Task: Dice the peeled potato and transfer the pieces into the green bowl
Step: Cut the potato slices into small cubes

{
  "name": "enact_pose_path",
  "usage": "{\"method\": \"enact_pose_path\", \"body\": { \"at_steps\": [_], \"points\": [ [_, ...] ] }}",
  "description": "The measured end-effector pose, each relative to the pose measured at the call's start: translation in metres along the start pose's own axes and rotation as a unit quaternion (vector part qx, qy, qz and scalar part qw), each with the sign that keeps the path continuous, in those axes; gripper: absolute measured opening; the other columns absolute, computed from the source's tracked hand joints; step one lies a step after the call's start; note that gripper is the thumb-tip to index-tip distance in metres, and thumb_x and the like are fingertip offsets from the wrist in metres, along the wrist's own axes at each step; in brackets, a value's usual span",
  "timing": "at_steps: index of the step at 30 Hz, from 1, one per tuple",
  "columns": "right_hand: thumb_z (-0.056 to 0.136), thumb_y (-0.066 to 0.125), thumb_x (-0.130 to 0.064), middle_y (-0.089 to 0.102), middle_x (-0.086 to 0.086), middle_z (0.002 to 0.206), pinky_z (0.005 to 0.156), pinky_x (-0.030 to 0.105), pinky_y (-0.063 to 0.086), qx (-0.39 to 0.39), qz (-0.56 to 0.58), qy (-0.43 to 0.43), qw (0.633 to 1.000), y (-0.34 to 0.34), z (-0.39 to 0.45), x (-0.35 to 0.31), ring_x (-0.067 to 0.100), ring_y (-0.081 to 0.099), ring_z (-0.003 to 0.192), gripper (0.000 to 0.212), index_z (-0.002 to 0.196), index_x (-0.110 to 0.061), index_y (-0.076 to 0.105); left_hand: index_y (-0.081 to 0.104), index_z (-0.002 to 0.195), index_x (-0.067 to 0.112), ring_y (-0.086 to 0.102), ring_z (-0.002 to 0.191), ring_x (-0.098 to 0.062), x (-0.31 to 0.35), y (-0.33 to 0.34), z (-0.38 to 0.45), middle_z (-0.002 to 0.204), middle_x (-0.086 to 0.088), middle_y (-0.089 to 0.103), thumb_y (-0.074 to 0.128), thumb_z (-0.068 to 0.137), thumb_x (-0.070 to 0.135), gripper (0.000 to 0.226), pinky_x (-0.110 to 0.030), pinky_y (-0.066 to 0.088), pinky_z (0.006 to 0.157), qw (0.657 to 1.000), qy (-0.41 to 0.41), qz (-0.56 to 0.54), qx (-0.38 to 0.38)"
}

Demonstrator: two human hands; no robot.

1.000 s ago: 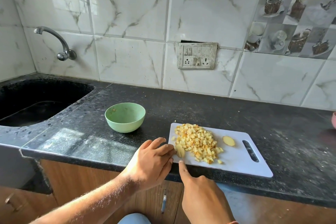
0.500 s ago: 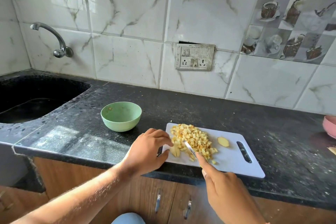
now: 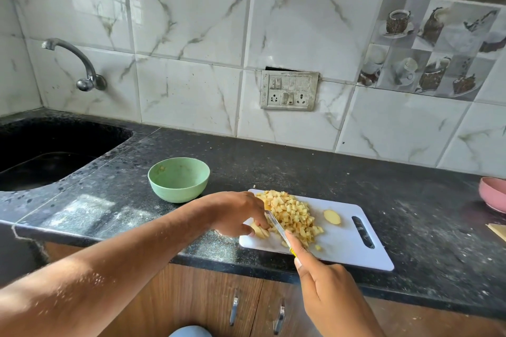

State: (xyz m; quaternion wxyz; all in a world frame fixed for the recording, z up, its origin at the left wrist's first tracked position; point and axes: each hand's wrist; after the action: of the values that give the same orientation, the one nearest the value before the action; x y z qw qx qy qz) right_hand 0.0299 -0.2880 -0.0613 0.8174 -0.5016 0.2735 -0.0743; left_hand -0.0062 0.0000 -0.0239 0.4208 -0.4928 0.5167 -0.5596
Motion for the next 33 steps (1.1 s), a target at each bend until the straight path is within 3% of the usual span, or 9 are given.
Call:
{"method": "enact_pose_path", "body": {
  "at_steps": [15, 17, 18, 20, 22, 24, 26, 29, 33],
  "points": [
    [0.110, 0.044, -0.023, 0.051, -0.010, 0.056, 0.049, 0.020, 0.033, 0.034, 0.097, 0.000, 0.995, 0.002, 0.041, 0.031, 0.011, 0.049, 0.052, 0.066, 0.143, -0.076, 0.023, 0.072, 0.113, 0.042, 0.056, 0.086, 0.003, 0.010, 0.001, -0.013, 0.098, 0.025, 0.061, 0.077, 0.091, 0.039, 0.023, -0.021, 0.040, 0.063, 0.995, -0.087, -0.041, 0.028],
    [0.110, 0.044, -0.027, 0.074, 0.004, 0.095, 0.075, 0.032, 0.060, 0.042, 0.166, 0.036, 0.985, 0.008, 0.052, 0.041, 0.022, 0.070, 0.088, 0.057, 0.142, -0.074, 0.034, 0.071, 0.119, 0.038, 0.060, 0.087, 0.006, 0.010, 0.000, -0.015, 0.102, 0.024, 0.068, 0.079, 0.091, 0.037, 0.029, -0.021, 0.046, 0.070, 0.989, -0.106, -0.098, 0.006],
    [0.110, 0.045, -0.029, 0.070, 0.012, 0.121, 0.094, 0.042, 0.057, 0.036, 0.205, 0.058, 0.976, 0.010, 0.055, 0.044, 0.028, 0.066, 0.112, 0.052, 0.141, -0.071, 0.039, 0.070, 0.125, 0.037, 0.063, 0.089, 0.005, 0.010, -0.001, -0.017, 0.105, 0.022, 0.070, 0.079, 0.092, 0.037, 0.035, -0.022, 0.050, 0.074, 0.985, -0.117, -0.126, -0.010],
    [0.110, 0.045, -0.030, 0.062, -0.006, 0.143, 0.106, 0.030, 0.052, 0.031, 0.266, 0.079, 0.960, 0.014, 0.055, 0.046, 0.012, 0.056, 0.132, 0.047, 0.139, -0.067, 0.047, 0.066, 0.135, 0.037, 0.066, 0.093, -0.004, 0.007, -0.002, -0.021, 0.107, 0.017, 0.071, 0.078, 0.093, 0.039, 0.044, -0.024, 0.052, 0.079, 0.979, -0.132, -0.150, -0.035],
    [0.110, 0.046, -0.028, 0.061, -0.033, 0.131, 0.094, 0.009, 0.047, 0.029, 0.276, 0.082, 0.957, 0.013, 0.055, 0.045, -0.010, 0.058, 0.120, 0.046, 0.139, -0.064, 0.049, 0.069, 0.131, 0.040, 0.065, 0.090, -0.005, 0.004, -0.001, -0.022, 0.105, 0.015, 0.070, 0.079, 0.092, 0.041, 0.041, -0.023, 0.050, 0.077, 0.975, -0.142, -0.166, -0.036],
    [0.110, 0.046, -0.027, 0.064, -0.039, 0.097, 0.074, 0.006, 0.045, 0.026, 0.281, 0.092, 0.955, 0.012, 0.055, 0.048, -0.010, 0.061, 0.080, 0.046, 0.139, -0.062, 0.049, 0.072, 0.123, 0.041, 0.064, 0.091, -0.002, 0.002, 0.001, -0.022, 0.107, 0.017, 0.069, 0.082, 0.088, 0.041, 0.036, -0.023, 0.052, 0.080, 0.969, -0.158, -0.189, -0.029],
    [0.110, 0.046, -0.028, 0.067, -0.036, 0.103, 0.072, 0.010, 0.048, 0.024, 0.287, 0.107, 0.952, 0.012, 0.055, 0.049, -0.008, 0.058, 0.069, 0.046, 0.142, -0.061, 0.049, 0.073, 0.118, 0.039, 0.066, 0.095, 0.000, 0.001, 0.001, -0.022, 0.107, 0.021, 0.070, 0.086, 0.085, 0.041, 0.035, -0.022, 0.054, 0.084, 0.963, -0.177, -0.201, -0.017],
    [0.110, 0.047, -0.028, 0.058, -0.044, 0.125, 0.095, 0.011, 0.049, 0.029, 0.305, 0.117, 0.945, 0.013, 0.054, 0.047, -0.009, 0.058, 0.119, 0.046, 0.143, -0.060, 0.048, 0.075, 0.108, 0.034, 0.065, 0.083, 0.004, 0.002, 0.003, -0.018, 0.094, 0.021, 0.071, 0.089, 0.083, 0.034, 0.028, -0.013, 0.047, 0.071, 0.960, -0.193, -0.204, 0.004],
    [0.110, 0.047, -0.027, 0.053, -0.049, 0.128, 0.095, 0.002, 0.039, 0.035, 0.321, 0.116, 0.939, 0.012, 0.054, 0.044, -0.019, 0.048, 0.126, 0.045, 0.144, -0.056, 0.050, 0.077, 0.110, 0.032, 0.068, 0.077, 0.004, 0.004, 0.006, -0.013, 0.091, 0.017, 0.075, 0.090, 0.081, 0.029, 0.032, -0.013, 0.052, 0.068, 0.955, -0.213, -0.205, 0.036]
  ]
}}
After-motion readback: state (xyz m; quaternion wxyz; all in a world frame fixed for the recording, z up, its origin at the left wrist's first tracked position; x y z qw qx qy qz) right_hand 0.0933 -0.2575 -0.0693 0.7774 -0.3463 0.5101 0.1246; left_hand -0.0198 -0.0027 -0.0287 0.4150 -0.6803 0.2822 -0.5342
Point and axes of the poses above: each hand's wrist, its own z-axis towards the middle knuckle, its own y-axis out of the palm, x = y × z
